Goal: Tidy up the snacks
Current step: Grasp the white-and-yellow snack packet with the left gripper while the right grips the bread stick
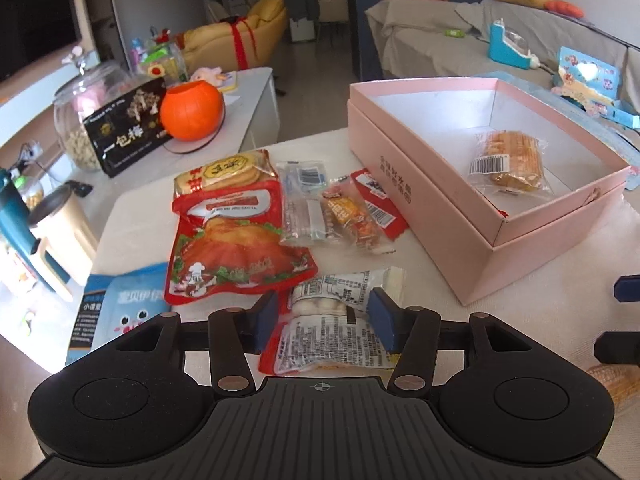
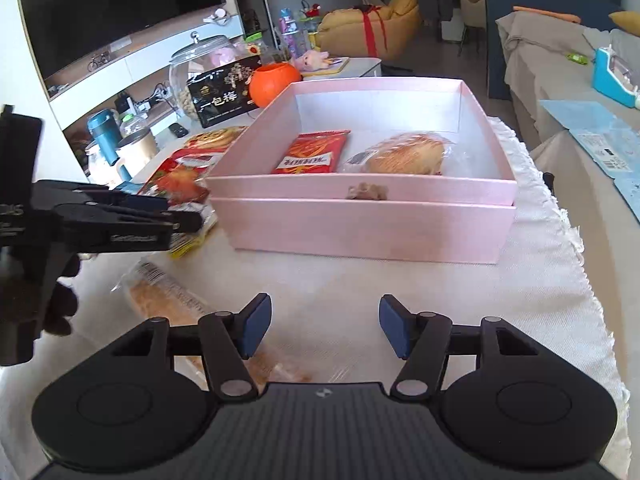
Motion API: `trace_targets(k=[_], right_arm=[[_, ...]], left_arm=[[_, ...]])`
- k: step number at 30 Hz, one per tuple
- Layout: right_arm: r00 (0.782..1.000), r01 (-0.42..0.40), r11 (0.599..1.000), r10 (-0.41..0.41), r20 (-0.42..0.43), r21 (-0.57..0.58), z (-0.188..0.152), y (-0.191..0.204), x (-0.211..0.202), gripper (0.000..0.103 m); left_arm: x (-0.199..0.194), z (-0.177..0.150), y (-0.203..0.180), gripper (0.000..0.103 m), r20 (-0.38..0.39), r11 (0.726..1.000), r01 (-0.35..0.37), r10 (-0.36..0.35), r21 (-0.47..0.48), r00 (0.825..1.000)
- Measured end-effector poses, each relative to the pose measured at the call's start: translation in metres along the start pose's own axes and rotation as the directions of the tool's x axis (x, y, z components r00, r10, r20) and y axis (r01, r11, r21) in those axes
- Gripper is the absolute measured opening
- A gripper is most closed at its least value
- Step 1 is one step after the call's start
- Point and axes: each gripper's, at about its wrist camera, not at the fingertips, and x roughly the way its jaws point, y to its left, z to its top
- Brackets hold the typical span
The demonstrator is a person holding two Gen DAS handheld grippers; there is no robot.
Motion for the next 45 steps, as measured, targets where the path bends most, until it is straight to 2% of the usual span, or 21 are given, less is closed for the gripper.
trace_targets(k=[2, 5, 9, 11, 12, 15, 16, 21, 23, 24, 27, 30, 32, 33, 35, 39, 40, 45], right_arm=[[1.0, -0.024, 0.998, 0.024, 0.004, -0.05, -0.003, 0.011, -0.006, 0.063], [0.998, -0.056, 0.99, 0.057, 0.004, -0.127, -0.002, 0.03, -0.008, 0.063], [0.988, -0.151, 0.969, 0.147, -0.034, -0.194, -0.001, 0.06, 0.0, 0.067], [0.983, -0.181, 0.957, 0.173, -0.057, -0.228, -0.004, 0.077, 0.006, 0.067], [0.983, -0.184, 0.951, 0.174, -0.062, -0.248, -0.007, 0.084, 0.008, 0.067], [0.995, -0.101, 0.934, 0.091, -0.044, -0.342, -0.017, 0.104, 0.01, 0.063], [0.998, -0.066, 0.932, 0.059, -0.033, -0.356, -0.019, 0.105, 0.01, 0.063], [0.999, 0.019, 0.965, -0.026, -0.024, -0.261, -0.02, 0.075, 0.007, 0.06], [0.997, 0.069, 0.975, -0.075, -0.02, -0.21, -0.02, 0.058, 0.008, 0.06], [0.996, 0.085, 0.98, -0.089, -0.018, -0.181, -0.021, 0.048, 0.008, 0.061], [0.998, 0.06, 0.992, -0.06, 0.003, -0.111, -0.026, 0.027, 0.003, 0.062], [0.998, 0.065, 0.99, -0.062, 0.033, -0.123, -0.034, 0.026, 0.0, 0.064], [0.995, 0.095, 0.984, -0.088, 0.054, -0.15, -0.037, 0.033, 0.002, 0.067], [0.993, 0.111, 0.982, -0.104, 0.056, -0.154, -0.038, 0.034, 0.002, 0.072], [0.993, 0.114, 0.986, -0.108, 0.048, -0.123, -0.035, 0.03, 0.004, 0.077], [0.994, 0.1, 0.99, -0.095, 0.049, -0.103, -0.034, 0.026, 0.003, 0.077], [0.994, 0.107, 0.988, -0.102, 0.049, -0.11, -0.035, 0.028, 0.004, 0.078], [0.994, 0.102, 0.989, -0.097, 0.052, -0.105, -0.035, 0.027, 0.003, 0.078]], left_arm=[[-0.007, -0.01, 0.007, 0.057, -0.011, 0.999, 0.04, -0.04, 0.014, 0.999], [-0.022, -0.025, 0.019, 0.057, -0.024, 0.998, 0.059, -0.058, 0.032, 0.998], [-0.04, -0.034, 0.039, 0.054, -0.045, 1.0, -0.031, 0.031, -0.001, 0.999], [-0.049, -0.036, 0.05, 0.053, -0.042, 0.996, -0.046, 0.043, -0.074, 0.998], [-0.054, -0.037, 0.058, 0.053, -0.039, 0.99, -0.036, 0.031, -0.14, 0.999], [-0.064, -0.039, 0.078, 0.053, -0.021, 0.953, -0.012, 0.006, -0.302, 1.0], [-0.066, -0.04, 0.081, 0.053, -0.014, 0.946, -0.014, 0.01, -0.325, 1.0], [-0.05, -0.037, 0.076, 0.053, -0.048, 0.939, -0.025, 0.009, -0.344, 0.999], [-0.04, -0.034, 0.065, 0.053, -0.051, 0.944, -0.015, -0.002, -0.331, 0.999], [-0.036, -0.032, 0.059, 0.053, -0.05, 0.949, -0.011, -0.005, -0.315, 0.999], [-0.028, -0.025, 0.037, 0.054, -0.042, 0.967, 0.008, -0.019, -0.254, 0.999], [-0.024, -0.02, 0.018, 0.054, -0.039, 0.981, 0.045, -0.053, -0.191, 0.998], [-0.024, -0.021, 0.005, 0.055, -0.034, 0.994, 0.024, -0.028, -0.102, 0.999], [-0.026, -0.023, 0.0, 0.056, -0.024, 0.998, 0.008, -0.009, -0.058, 1.0], [-0.029, -0.027, 0.001, 0.057, -0.015, 0.999, -0.005, 0.004, -0.037, 1.0], [-0.036, -0.034, 0.017, 0.057, -0.009, 0.992, -0.111, 0.111, -0.052, 0.994], [-0.037, -0.035, 0.024, 0.057, -0.012, 0.99, -0.117, 0.117, -0.077, 0.993], [-0.051, -0.041, 0.055, 0.054, 0.022, 0.962, -0.058, 0.066, -0.265, 0.998]])
